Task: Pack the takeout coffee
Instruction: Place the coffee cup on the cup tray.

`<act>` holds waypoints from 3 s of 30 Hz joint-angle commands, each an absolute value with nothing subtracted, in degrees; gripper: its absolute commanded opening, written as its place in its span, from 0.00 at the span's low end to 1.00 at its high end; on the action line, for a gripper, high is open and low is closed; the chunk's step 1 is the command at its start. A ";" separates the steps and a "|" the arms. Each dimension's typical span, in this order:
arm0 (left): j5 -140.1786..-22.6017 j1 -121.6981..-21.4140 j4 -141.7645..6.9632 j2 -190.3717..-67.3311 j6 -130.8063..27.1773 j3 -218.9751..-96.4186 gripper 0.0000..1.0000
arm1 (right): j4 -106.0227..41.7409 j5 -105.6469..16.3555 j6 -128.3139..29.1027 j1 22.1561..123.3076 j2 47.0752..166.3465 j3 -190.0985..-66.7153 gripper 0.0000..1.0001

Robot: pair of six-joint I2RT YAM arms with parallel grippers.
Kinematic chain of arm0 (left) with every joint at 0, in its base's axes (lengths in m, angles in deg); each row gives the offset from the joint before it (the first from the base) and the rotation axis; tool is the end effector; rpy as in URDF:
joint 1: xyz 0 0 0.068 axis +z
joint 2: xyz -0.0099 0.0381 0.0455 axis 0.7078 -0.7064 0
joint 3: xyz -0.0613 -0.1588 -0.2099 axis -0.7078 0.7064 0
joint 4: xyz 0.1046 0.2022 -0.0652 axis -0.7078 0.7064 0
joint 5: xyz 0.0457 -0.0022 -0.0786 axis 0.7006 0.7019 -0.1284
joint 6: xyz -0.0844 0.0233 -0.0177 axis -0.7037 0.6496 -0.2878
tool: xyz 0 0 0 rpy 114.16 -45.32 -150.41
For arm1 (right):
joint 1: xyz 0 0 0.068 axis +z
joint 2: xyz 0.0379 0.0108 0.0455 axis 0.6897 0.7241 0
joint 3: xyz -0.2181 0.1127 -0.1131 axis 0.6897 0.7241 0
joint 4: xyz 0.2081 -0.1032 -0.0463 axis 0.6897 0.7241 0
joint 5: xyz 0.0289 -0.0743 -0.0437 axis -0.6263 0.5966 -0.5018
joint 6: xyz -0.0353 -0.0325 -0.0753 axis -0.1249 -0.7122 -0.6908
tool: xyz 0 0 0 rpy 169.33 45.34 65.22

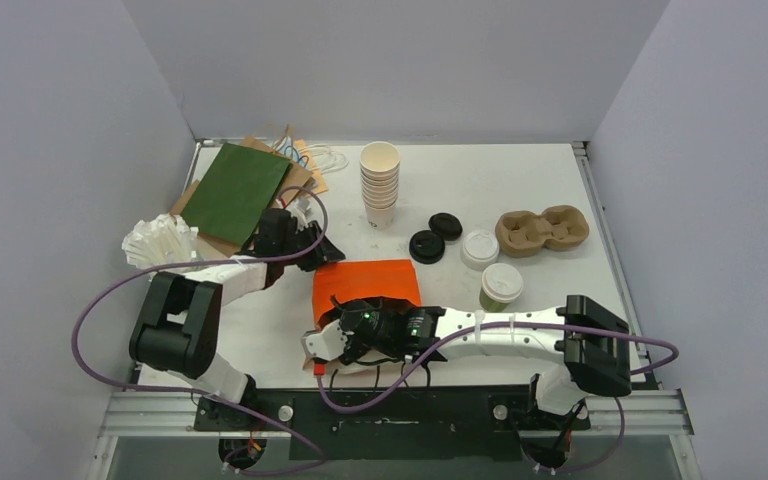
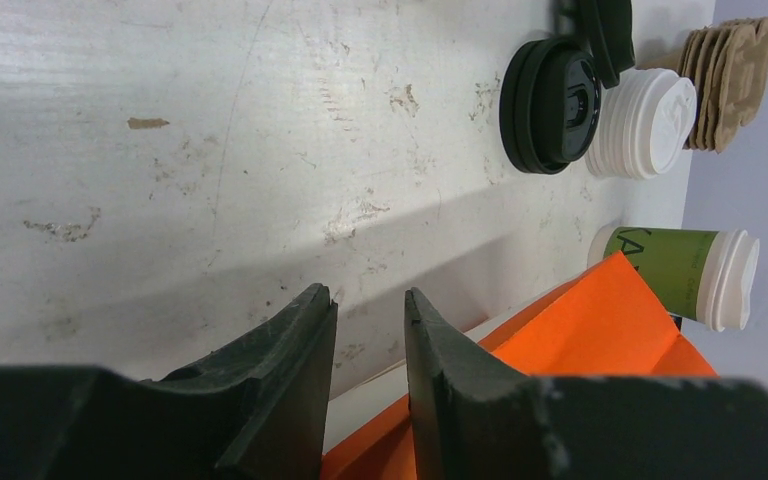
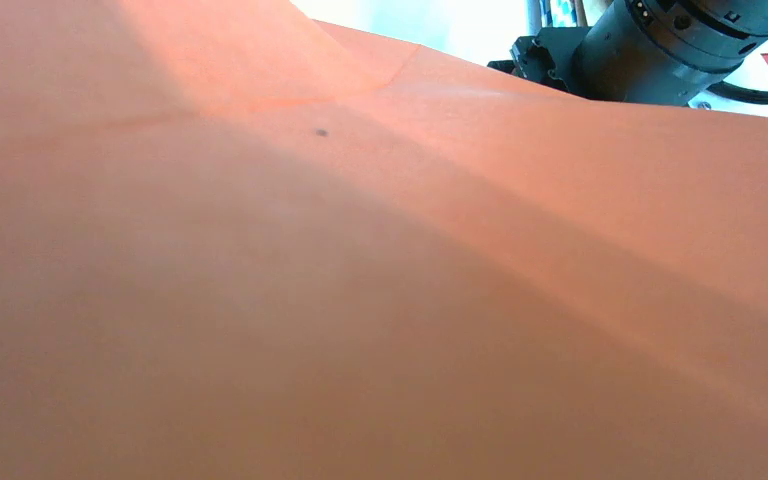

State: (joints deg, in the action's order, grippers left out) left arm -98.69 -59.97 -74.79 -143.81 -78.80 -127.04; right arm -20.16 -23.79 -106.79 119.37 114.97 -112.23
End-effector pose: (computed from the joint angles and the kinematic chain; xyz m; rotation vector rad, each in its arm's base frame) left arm 0.3037 -0.1164 0.1574 -0.2358 2.3625 -0.9805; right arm 0.1031 0.3330 0.2157 -1.9846 1.1389 -0.0369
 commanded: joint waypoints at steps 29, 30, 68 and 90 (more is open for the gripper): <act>-98.35 -53.60 -65.46 -124.11 -80.48 -121.20 0.67 | -15.55 -18.19 -101.87 120.66 112.22 -113.53 0.28; -98.58 -53.24 -65.39 -123.31 -80.21 -120.85 0.67 | -14.97 -17.59 -101.74 120.84 112.67 -114.35 0.28; -100.75 -57.54 -91.60 -136.17 -92.86 -112.68 0.54 | -11.23 -6.45 -102.25 123.96 118.73 -117.32 0.28; -102.84 -59.68 -86.48 -131.86 -98.34 -110.22 0.49 | -13.31 -7.34 -105.31 119.73 124.23 -118.55 0.27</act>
